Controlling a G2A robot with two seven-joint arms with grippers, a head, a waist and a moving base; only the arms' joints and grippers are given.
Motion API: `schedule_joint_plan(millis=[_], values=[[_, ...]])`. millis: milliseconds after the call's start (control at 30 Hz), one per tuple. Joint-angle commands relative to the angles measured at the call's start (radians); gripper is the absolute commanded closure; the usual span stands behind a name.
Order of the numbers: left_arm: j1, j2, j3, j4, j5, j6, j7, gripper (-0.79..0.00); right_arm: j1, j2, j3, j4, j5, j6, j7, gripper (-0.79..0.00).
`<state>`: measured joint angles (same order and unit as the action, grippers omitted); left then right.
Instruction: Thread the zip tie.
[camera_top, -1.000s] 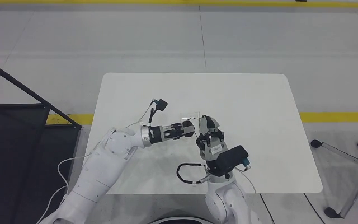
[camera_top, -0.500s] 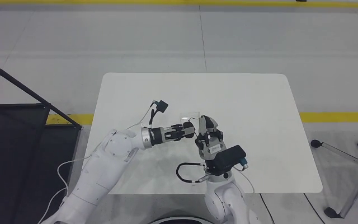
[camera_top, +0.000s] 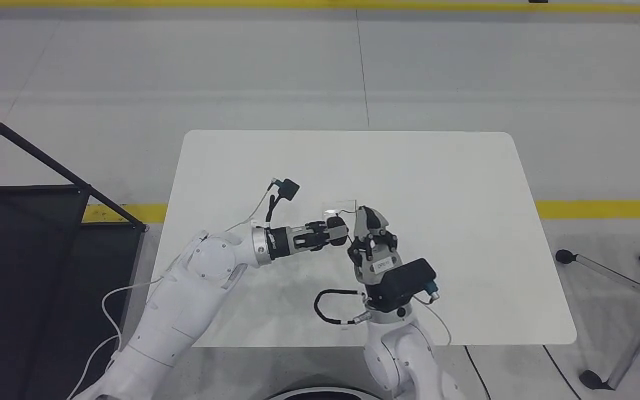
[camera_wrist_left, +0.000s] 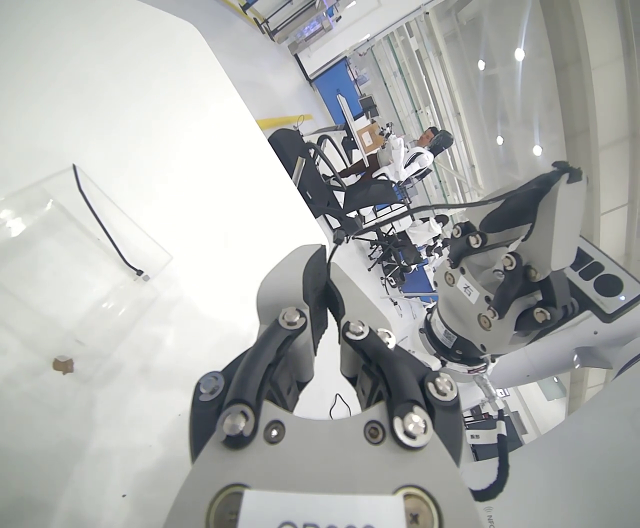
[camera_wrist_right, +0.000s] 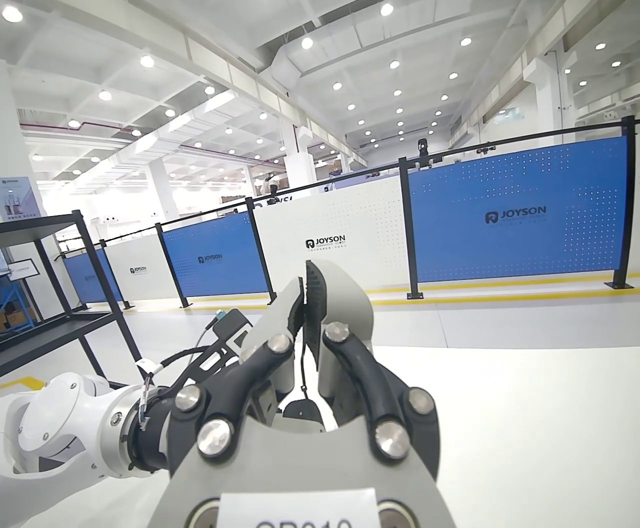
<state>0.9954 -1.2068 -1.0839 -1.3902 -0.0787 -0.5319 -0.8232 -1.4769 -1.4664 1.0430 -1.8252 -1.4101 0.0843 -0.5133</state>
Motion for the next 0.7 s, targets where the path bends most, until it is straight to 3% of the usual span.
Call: schedule_joint_plan(millis=[0,667], values=[[-0.001,0.000,0.001,0.000,0.001,0.001,-0.001,0.000,0.003,-0.001,-0.002,0.003,0.001,0.001,-0.001,0.000],[-0.006,0.003,0.005,0.010,-0.013,-0.007,0.008,0.000,0.015,-0.007,-0.005,0.021,0.001,0.012,-0.008,0.000]])
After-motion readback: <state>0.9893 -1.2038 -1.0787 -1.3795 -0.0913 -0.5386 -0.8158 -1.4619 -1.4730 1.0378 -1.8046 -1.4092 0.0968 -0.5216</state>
